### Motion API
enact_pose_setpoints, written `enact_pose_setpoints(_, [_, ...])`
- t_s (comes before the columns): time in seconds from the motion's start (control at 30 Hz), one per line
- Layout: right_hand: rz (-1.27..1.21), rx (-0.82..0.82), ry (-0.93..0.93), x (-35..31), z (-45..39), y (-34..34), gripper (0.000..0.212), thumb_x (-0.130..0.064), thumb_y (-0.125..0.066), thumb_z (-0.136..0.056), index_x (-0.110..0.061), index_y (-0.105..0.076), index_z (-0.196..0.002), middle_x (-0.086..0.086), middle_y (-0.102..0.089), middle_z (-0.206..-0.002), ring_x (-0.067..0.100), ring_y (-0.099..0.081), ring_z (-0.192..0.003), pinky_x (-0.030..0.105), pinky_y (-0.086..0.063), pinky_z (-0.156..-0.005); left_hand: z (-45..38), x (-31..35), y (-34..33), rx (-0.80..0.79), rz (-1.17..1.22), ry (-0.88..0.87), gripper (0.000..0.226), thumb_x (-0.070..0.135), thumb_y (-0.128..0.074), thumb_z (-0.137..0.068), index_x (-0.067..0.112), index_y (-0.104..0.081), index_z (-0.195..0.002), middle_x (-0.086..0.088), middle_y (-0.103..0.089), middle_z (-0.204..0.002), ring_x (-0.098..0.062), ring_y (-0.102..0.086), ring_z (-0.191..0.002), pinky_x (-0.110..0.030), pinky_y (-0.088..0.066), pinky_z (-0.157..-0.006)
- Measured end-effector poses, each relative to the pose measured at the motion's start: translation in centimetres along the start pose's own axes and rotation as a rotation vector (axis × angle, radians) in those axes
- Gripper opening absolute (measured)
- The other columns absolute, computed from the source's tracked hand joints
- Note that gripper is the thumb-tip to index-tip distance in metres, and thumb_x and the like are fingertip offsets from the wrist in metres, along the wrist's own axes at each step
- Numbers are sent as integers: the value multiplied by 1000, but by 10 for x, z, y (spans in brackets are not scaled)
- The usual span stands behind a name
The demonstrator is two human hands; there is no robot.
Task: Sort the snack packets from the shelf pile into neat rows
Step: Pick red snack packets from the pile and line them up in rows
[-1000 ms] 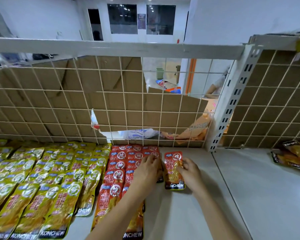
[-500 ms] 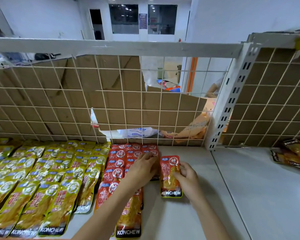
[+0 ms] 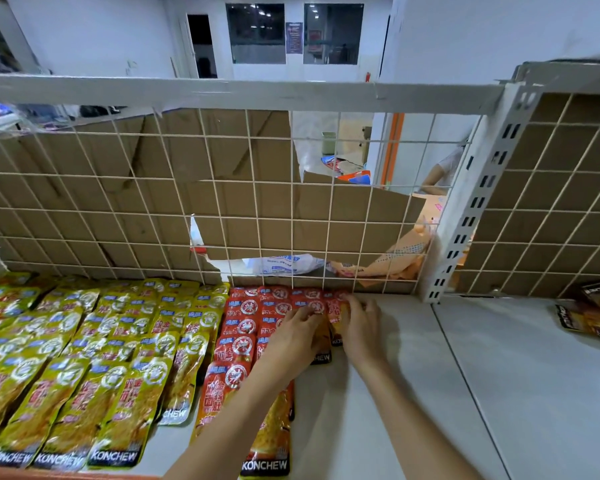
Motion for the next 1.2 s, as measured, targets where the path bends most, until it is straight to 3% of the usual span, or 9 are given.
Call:
enact_pose_setpoints(0.2, [230, -22, 11, -10, 2, -2, 38, -14, -41, -96, -18, -43, -133, 15, -38, -131, 33, -36, -121, 37, -34, -97, 1, 0, -2, 11, -30, -5, 47, 23, -52, -93, 21, -42, -138, 2, -37, -142, -20, -32, -128, -32, -40, -99])
enact_pose_setpoints(0.6, [315, -59, 5, -11, 3, -4, 33, -17, -37, -98, -16, -41, -131, 15, -37, -132, 32, -36, -120, 37, -35, -97, -2, 3, 0, -15, -61, -8, 47, 21, -52, -92, 18, -40, -138, -2, -38, -141, -23, -35, -127, -32, -41, -98])
enact_pose_setpoints(0.73, [409, -146, 45, -17, 8, 8, 39, -34, -38, -99, -21, -39, -136, 10, -41, -133, 29, -37, -121, 38, -36, -97, -6, 2, 3, -65, -97, -25, 46, 28, -54, -91, 17, -43, -134, -4, -41, -137, -25, -38, -124, -32, -42, -92])
enact_pose_setpoints(0.83, [567, -90, 184, -25, 34, 37, 45, -47, -35, -98, -22, -42, -134, 3, -50, -127, 25, -43, -117, 37, -37, -92, -11, 7, 8, -92, -186, -94, 45, 33, -50, -93, 15, -44, -134, -5, -42, -136, -25, -37, -126, -34, -43, -92])
enact_pose_setpoints(0.93, [549, -93, 177, -17, 73, 69, 44, -43, -37, -99, -20, -45, -135, -1, -49, -135, 21, -40, -124, 35, -34, -97, -3, 20, 16, -31, -296, -165, 42, 34, -44, -95, 16, -46, -133, -4, -44, -135, -23, -37, -126, -34, -44, -89])
enact_pose_setpoints(1.03, [552, -69, 132, 4, 118, 99, 45, -42, -44, -96, -22, -44, -136, -5, -47, -138, 19, -39, -127, 35, -32, -101, 25, 45, 25, 81, -207, -292, 40, 38, -48, -90, 14, -56, -121, -7, -55, -121, -29, -50, -116, -38, -48, -84])
enact_pose_setpoints(1.1, [588, -25, 116, 15, 150, 117, 45, -42, -56, -87, -21, -54, -127, -3, -56, -127, 23, -50, -119, 40, -38, -95, 54, 65, 29, 199, -77, -402, 42, 40, -45, -85, 12, -66, -108, -7, -64, -105, -32, -60, -98, -38, -52, -75])
enact_pose_setpoints(1.2, [572, 50, 40, 39, 198, 139, 44, -40, -70, -72, -18, -65, -110, 0, -66, -110, 26, -61, -102, 41, -48, -82, 95, 94, 15, 231, -19, -455, 42, 40, -44, -85, 13, -68, -105, -3, -66, -103, -26, -61, -96, -36, -53, -74])
Point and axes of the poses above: each hand's wrist, its own z-axis away from the middle knuckle, its own y-axis out of the back of the hand, x = y × z, the point moved 8 cm from there along -z, towards the middle knuckle
